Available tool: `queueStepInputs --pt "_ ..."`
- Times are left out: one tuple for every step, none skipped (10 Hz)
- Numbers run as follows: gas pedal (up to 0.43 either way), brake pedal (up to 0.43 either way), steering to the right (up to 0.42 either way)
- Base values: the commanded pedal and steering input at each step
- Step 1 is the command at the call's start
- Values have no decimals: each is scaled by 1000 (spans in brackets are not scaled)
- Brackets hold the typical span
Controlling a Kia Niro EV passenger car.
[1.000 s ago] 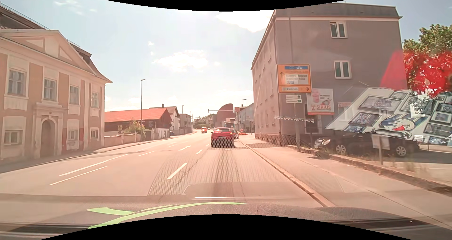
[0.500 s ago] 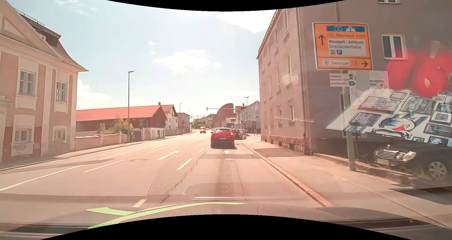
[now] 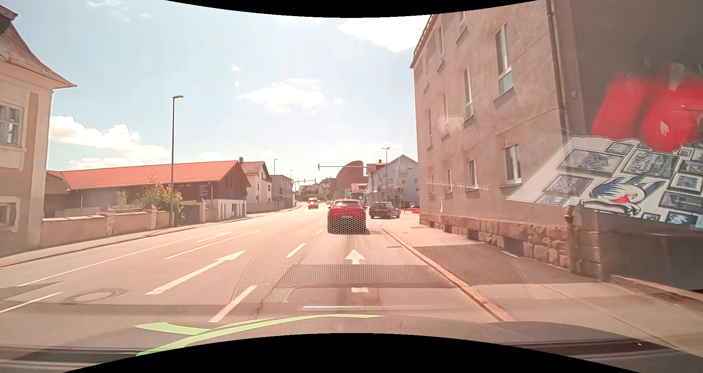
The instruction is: Follow the waypoints while adhering to traffic rules and regulations
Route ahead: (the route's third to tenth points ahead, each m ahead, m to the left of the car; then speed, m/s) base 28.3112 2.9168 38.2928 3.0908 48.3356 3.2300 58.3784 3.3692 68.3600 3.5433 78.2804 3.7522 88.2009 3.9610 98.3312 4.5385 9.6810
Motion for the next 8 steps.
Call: queueStepInputs --pt "138 0 -1" --pt "138 0 -1" --pt "138 0 -1" --pt "138 0 0" --pt "138 0 0" --pt "138 0 0" --pt "138 0 0" --pt "138 0 0"
